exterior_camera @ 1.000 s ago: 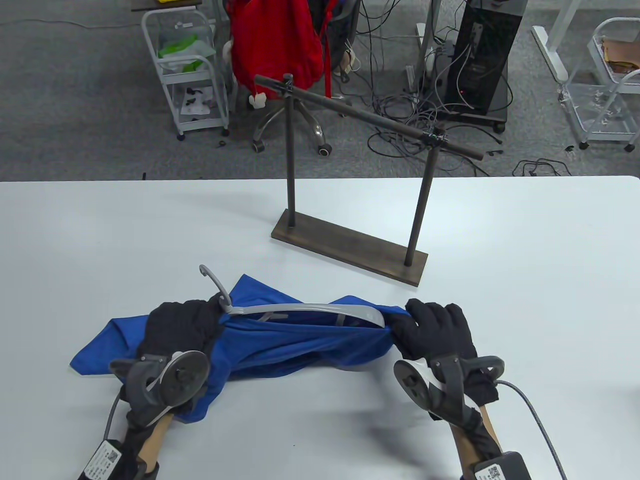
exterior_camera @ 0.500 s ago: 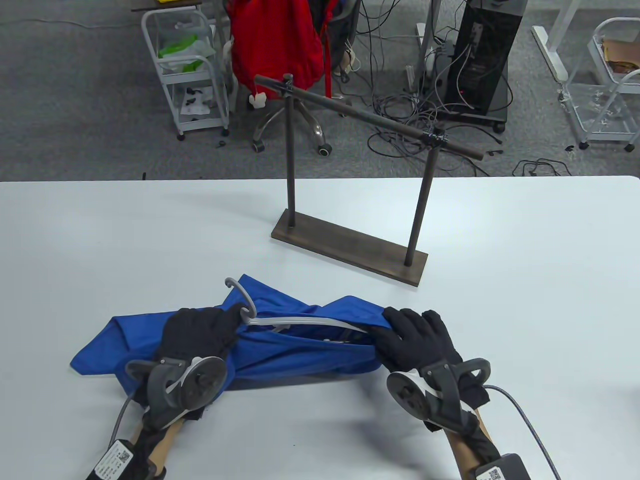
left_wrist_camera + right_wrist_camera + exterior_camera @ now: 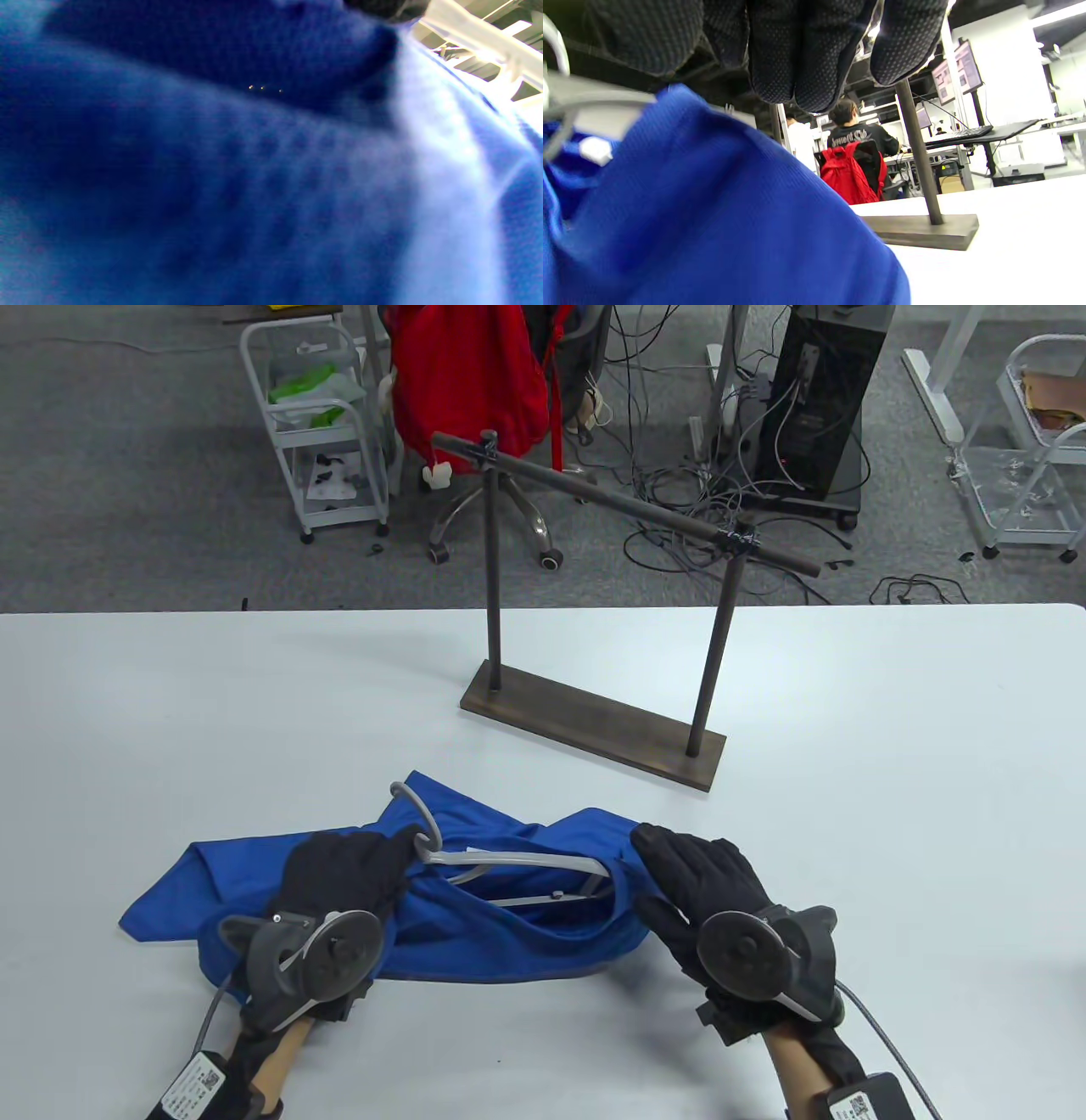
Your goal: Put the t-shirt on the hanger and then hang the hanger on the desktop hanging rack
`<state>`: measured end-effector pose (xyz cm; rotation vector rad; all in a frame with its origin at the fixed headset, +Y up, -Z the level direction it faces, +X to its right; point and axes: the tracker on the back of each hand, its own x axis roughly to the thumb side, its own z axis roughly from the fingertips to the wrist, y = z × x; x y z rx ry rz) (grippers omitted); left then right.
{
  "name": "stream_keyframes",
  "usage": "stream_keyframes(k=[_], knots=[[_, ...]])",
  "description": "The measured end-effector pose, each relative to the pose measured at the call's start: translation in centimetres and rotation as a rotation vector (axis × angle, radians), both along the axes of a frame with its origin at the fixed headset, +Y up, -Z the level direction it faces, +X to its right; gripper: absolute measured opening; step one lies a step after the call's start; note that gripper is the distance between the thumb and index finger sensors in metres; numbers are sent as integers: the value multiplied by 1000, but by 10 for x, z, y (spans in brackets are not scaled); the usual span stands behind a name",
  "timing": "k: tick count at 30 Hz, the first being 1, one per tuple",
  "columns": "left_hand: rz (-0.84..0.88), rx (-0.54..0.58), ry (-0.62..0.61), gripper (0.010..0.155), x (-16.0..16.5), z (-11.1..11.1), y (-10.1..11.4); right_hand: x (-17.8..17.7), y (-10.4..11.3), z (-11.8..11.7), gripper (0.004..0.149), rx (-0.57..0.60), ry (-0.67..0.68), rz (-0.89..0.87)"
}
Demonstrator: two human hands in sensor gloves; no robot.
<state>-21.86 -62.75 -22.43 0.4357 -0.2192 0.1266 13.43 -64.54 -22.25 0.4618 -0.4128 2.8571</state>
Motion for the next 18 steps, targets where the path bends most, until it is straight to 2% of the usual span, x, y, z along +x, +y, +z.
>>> stream_keyframes(k=[4, 11, 18], knots=[[10, 10, -43, 56, 6, 7, 2, -15, -7, 1, 58, 23, -21, 121], [-14, 1, -103, 56, 27, 18, 0, -38, -6, 15, 51, 124, 20, 105], [-62, -14, -126, 56, 42, 23, -5, -56, -8, 22, 49, 167, 22, 146]])
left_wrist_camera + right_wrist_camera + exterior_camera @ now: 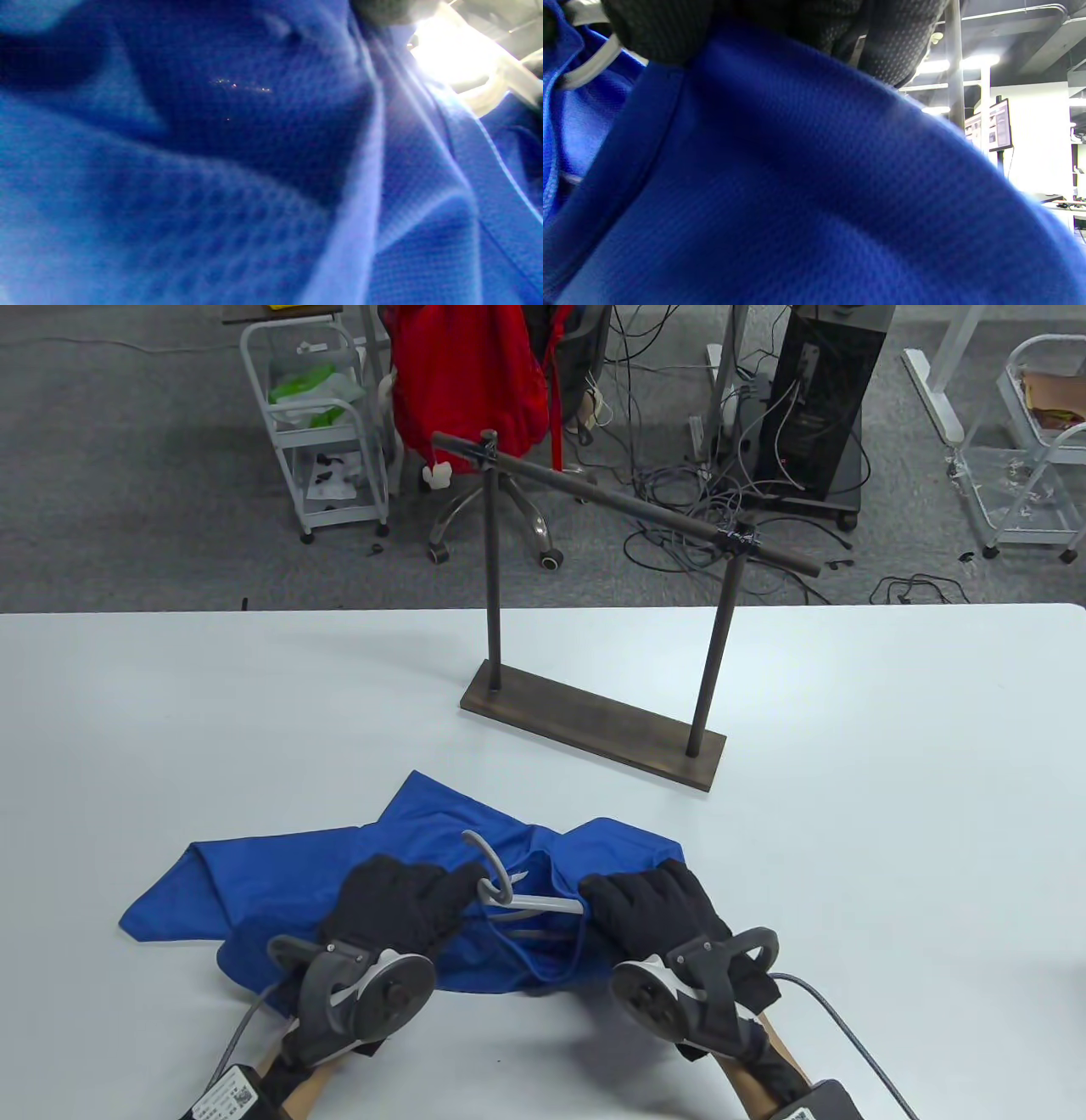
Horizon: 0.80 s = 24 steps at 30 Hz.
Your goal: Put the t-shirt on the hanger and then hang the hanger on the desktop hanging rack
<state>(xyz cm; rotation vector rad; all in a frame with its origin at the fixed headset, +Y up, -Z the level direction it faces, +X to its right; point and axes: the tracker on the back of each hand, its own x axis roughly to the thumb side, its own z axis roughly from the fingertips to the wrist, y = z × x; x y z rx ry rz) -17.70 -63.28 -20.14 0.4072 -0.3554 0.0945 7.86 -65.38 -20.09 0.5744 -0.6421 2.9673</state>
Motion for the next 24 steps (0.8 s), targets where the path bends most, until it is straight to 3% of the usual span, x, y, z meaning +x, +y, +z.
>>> stream_keyframes(k=[12, 24], knots=[[106, -138, 15, 57, -17, -17, -3, 14, 9, -1, 45, 95, -12, -114], [116, -248, 79, 51, -51, -40, -8, 28, 8, -9, 46, 50, -45, -158]])
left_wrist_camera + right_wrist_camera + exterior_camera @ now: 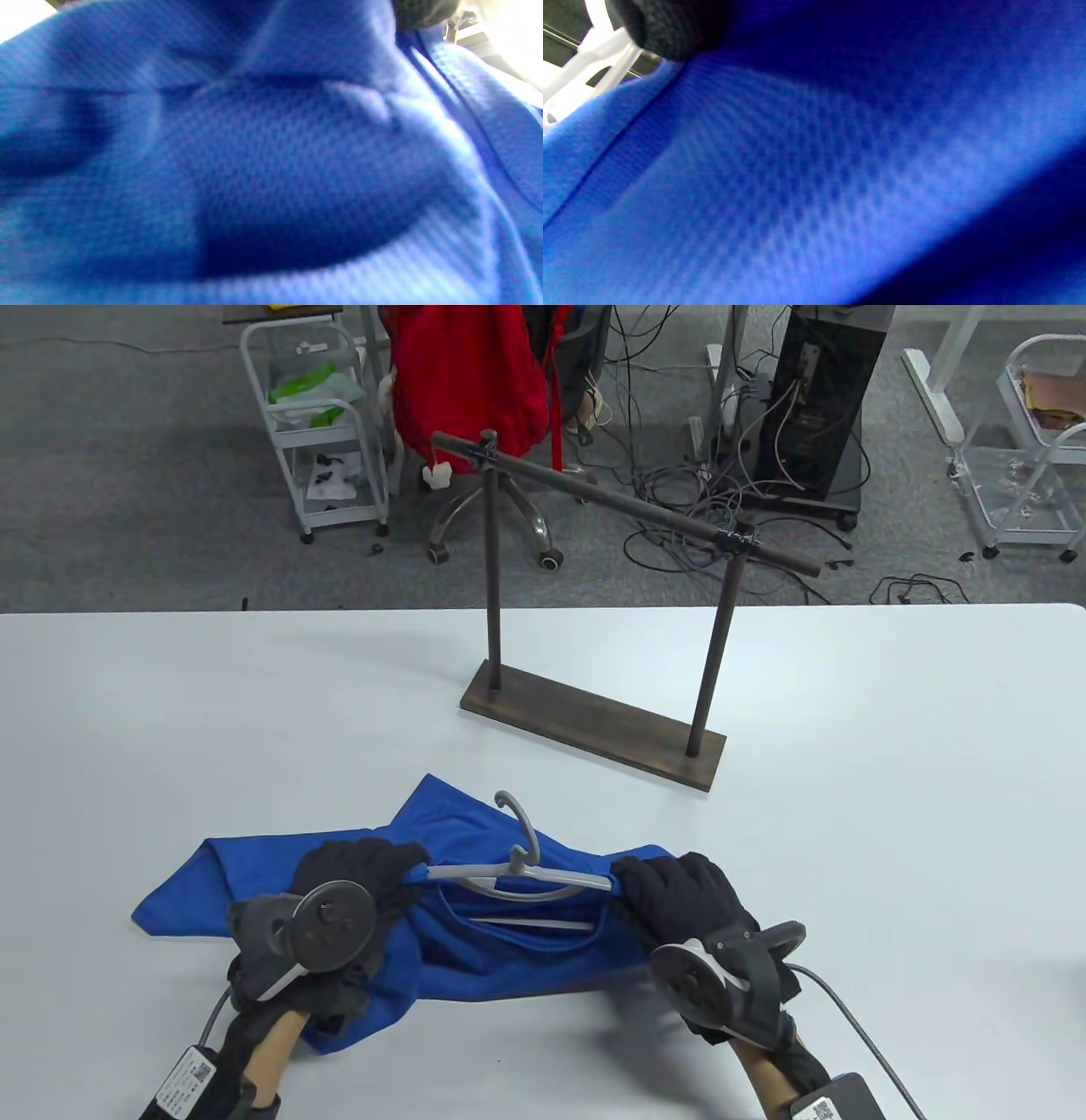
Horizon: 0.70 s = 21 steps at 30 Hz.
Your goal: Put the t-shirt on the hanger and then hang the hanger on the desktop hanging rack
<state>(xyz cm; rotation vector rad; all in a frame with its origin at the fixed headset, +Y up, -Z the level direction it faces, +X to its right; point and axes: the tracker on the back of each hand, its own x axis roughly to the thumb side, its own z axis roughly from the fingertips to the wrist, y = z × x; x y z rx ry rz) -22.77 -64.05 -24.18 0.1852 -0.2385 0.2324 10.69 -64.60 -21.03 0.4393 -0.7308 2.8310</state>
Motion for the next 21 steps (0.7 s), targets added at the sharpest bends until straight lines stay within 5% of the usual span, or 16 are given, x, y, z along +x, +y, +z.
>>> stream_keyframes(k=[11, 21], knots=[[-35, 136, -2, 63, 11, 16, 10, 7, -1, -6, 46, -22, -46, 5], [-68, 122, -202, 63, 52, 45, 7, 15, -7, -19, 46, -65, -140, 28]])
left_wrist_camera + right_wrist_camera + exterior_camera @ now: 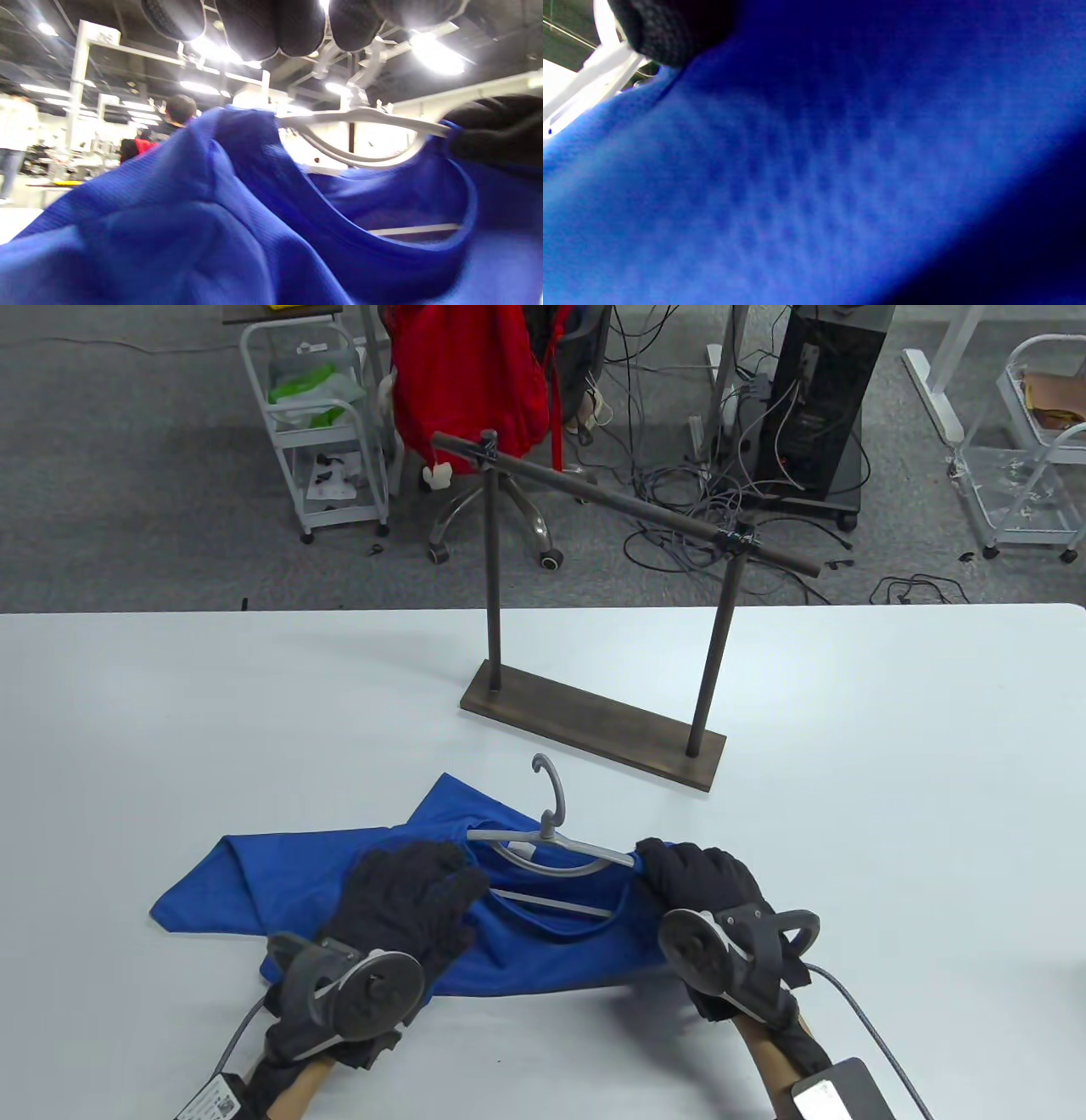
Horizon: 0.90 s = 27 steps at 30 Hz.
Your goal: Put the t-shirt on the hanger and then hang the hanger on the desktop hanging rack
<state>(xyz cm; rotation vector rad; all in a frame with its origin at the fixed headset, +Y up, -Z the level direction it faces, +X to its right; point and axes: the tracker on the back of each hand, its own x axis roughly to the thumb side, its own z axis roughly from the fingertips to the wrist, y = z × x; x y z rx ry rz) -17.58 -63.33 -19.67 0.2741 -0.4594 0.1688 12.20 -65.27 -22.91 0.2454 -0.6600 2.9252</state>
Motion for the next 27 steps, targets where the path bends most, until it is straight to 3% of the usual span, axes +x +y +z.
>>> stream_keyframes(k=[4, 8, 19, 23, 27], knots=[[-86, -18, -51, 64, 18, 9, -8, 3, 4, -4, 46, 19, -24, 31], [-132, -38, -82, 63, 26, 13, -11, 6, 28, -13, 47, 52, -76, 43], [-130, -61, -83, 63, 25, 12, -12, 12, 160, -74, 47, 136, -282, 23], [-131, -82, -70, 63, 23, 8, -13, 17, 178, -98, 47, 102, -365, -3], [-145, -96, -68, 63, 23, 6, -15, 27, 172, -120, 47, 23, -428, -25]])
